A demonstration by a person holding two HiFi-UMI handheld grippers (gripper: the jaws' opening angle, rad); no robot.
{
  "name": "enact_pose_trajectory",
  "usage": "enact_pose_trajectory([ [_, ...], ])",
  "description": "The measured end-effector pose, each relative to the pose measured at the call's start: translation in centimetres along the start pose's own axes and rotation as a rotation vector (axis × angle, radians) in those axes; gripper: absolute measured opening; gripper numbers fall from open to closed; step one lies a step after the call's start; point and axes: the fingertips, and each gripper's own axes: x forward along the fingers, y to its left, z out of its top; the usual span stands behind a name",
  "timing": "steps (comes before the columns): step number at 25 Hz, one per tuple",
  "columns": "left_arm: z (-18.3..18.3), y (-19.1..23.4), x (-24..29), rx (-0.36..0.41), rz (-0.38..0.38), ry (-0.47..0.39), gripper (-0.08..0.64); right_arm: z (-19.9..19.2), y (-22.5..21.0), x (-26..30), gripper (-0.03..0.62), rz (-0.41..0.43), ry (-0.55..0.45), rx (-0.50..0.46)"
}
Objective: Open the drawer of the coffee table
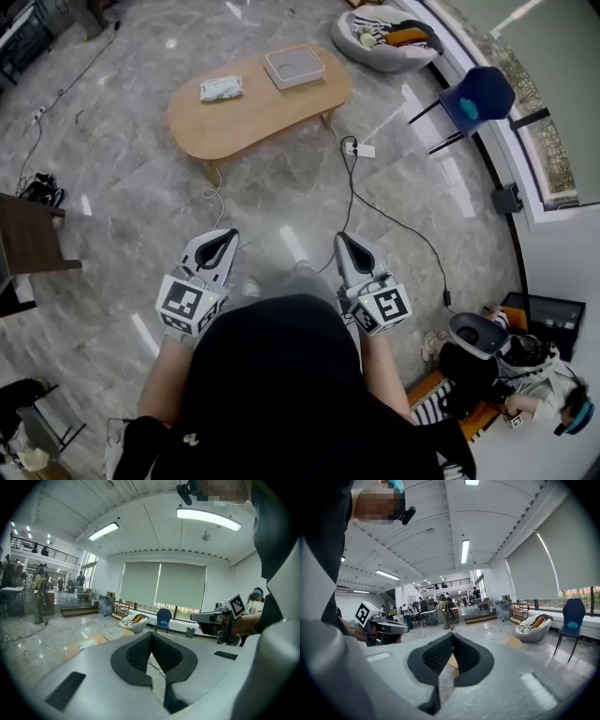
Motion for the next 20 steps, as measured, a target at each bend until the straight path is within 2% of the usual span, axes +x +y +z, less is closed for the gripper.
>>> enact_pose_trajectory([
  [4,-0.3,2.2,1.1,-0.005,0.017,0.019,0.012,-0.4,-2.1,2.5,-0.002,-0.009,0.017,0.039],
  [9,-0.4,5.6,4.8,-0.022,0.073,0.042,0.012,-0.2,-7.1,7.6,-0.002,0.014,0.019,0.08],
  [20,2.9,13.8,16.0,-0.105,0.287,0.105,0.012,1.1,-17.2,22.2,-0.002,0.255,0.126,0.111],
])
